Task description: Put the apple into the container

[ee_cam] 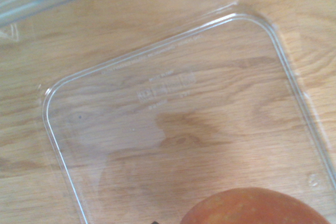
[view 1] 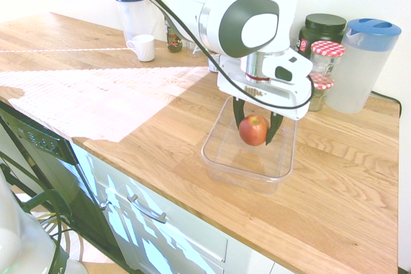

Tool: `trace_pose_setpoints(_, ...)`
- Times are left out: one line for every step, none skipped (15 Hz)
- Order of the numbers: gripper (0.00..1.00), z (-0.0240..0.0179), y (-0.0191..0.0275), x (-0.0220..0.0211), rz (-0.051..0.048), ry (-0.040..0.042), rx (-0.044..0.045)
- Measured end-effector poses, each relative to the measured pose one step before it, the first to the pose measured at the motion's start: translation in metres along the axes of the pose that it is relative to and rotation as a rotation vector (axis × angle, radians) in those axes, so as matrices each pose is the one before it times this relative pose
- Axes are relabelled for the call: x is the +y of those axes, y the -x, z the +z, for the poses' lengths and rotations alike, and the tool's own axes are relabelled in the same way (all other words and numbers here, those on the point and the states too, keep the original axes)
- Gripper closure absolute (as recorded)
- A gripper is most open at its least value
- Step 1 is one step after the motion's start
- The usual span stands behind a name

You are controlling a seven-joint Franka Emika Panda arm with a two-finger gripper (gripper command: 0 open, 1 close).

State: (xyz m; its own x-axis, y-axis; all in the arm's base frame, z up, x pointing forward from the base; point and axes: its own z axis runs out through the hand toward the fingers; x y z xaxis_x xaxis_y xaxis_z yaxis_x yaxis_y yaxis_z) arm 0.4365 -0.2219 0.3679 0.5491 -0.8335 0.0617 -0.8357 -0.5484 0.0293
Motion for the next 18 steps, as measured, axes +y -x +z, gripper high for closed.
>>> trace_pose_setpoints(1.0, 0.0062, 0.00177, -0.00167, -0.00505, 0.00486, -0.00472)
trace_pose_setpoints(0.0, 0.00281, 0.00106, -0.00228, -0.00568, 0.00351, -0.00226)
trace_pose_setpoints(0.0, 0.00069, 0.00062, -0.00149, -0.00307, 0.00077, 0.00051)
trace_pose_setpoints(0.0, -0.00018, 0.00009, -0.00054, -0.00063, -0.00072, 0.00157)
trace_pose_setpoints(0.0, -0.00003, 0.00004, -0.00016, -0.00014, 0.00009, 0.00051)
trace_pose_setpoints(0.0, 0.00039, 0.00029, -0.00004, -0.00094, 0.0017, 0.00015)
trace_pose_setpoints(0.0, 0.00138, 0.00087, 0.00046, -0.00181, 0.00418, -0.00098)
trace_pose_setpoints(0.0, 0.00201, 0.00134, 0.00063, -0.00297, 0.00591, -0.00161)
trace_pose_setpoints(0.0, 0.00139, 0.00092, 0.00036, -0.00275, 0.00421, -0.00105)
trace_pose_setpoints(0.0, 0.00023, 0.00009, 0.0001, -0.0014, 0.00153, 0.00043)
trace_pose_setpoints(0.0, -0.00006, -0.00001, 0.00003, -0.00233, 0.00192, 0.00148)
trace_pose_setpoints(0.0, -0.00005, -0.00008, 0.00013, -0.00494, 0.00436, 0.00307)
trace_pose_setpoints(0.0, -0.00046, -0.0001, 0.00016, -0.00449, 0.00345, 0.00357)
trace_pose_setpoints(0.0, -0.00258, -0.00033, 0.00023, -0.00016, -0.00253, 0.00468)
trace_pose_setpoints(0.0, -0.00791, -0.00067, 0.00037, 0.00162, -0.01021, 0.01221)
trace_pose_setpoints(0.0, -0.01629, 0.00138, -0.00054, -0.0068, -0.01892, 0.01911)
trace_pose_setpoints(0.0, -0.02545, 0.00662, -0.00339, -0.01658, -0.02272, 0.01708)
trace_pose_setpoints(0.0, -0.02841, 0.01425, -0.00716, -0.02145, -0.01587, -0.00037)
